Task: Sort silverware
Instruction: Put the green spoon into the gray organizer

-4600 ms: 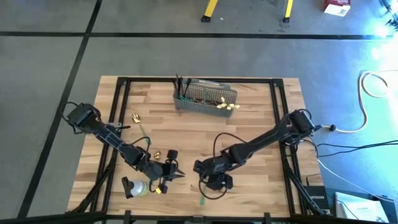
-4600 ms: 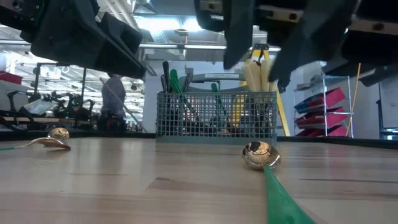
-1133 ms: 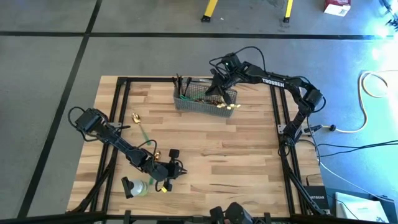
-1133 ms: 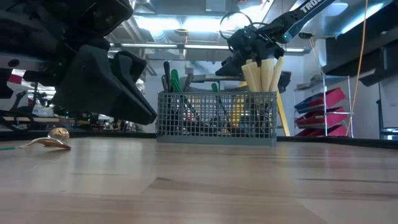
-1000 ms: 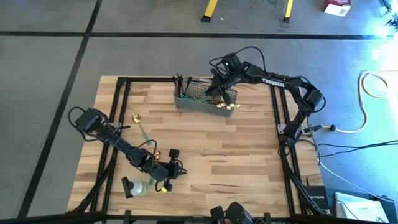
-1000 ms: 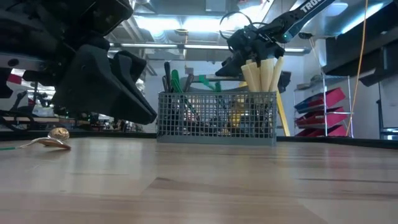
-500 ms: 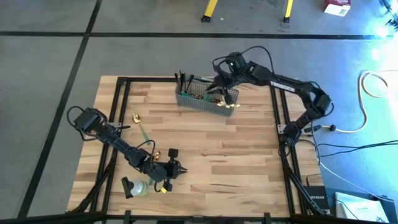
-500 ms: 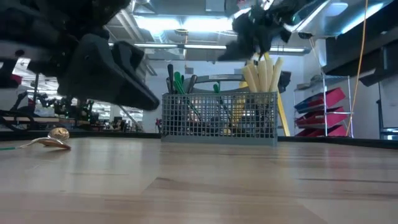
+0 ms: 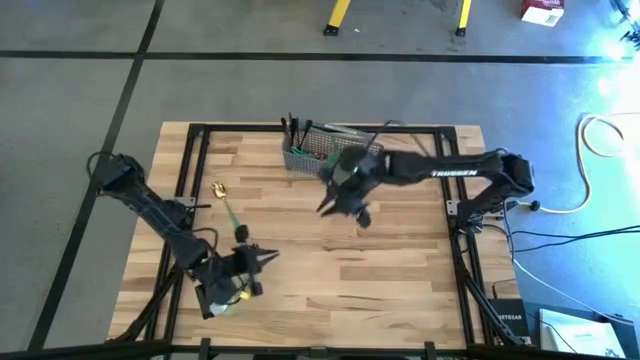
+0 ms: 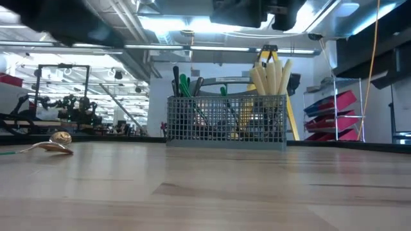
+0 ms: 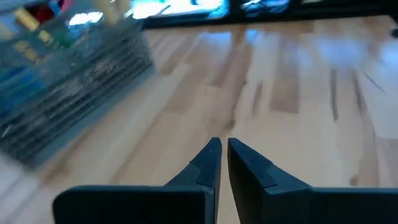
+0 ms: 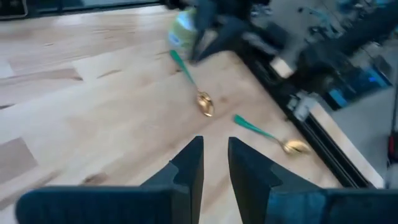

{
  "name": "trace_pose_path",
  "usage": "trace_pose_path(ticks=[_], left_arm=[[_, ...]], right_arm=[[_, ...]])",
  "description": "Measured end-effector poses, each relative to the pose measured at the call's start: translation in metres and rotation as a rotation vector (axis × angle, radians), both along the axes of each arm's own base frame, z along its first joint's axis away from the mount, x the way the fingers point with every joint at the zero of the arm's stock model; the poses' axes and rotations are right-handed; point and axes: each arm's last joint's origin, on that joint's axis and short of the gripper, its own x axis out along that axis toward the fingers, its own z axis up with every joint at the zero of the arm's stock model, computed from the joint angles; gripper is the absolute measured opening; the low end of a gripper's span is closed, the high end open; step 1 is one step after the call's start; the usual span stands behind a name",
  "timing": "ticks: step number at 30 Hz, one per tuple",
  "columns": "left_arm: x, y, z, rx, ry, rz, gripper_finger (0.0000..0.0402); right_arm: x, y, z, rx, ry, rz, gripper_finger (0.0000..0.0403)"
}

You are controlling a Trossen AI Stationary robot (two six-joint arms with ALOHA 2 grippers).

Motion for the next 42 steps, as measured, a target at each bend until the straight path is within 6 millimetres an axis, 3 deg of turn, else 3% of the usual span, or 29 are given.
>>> trace_pose_path(ticks=[7,13,21,29,42], left_arm=[[-0.018,0.001,-0.02,-0.174,0.094,0.07,0.0013],[-0.016,0.007,-0.023,-0.199,0.106,0.117,0.0013],[-0.021,0.024,-0.036,-0.369,0.27,0.274,0.0013],[-0.021,0.026,-0.039,-0.515,0.346,0.324,0.0019],[-0.013,0.033,-0.041,-0.725,0.466,0.384,0.0141]], right_arm=[[0.021,0.05,-0.026,-0.088,0.013,0.034,0.0057],[0.024,0.069,-0.029,-0.076,0.01,0.027,0.0057],[0.023,0.071,-0.029,0.028,0.072,-0.047,0.0057],[0.023,0.072,-0.03,0.073,0.096,-0.05,0.0057],[0.02,0.071,-0.034,0.087,0.163,-0.069,0.0057]])
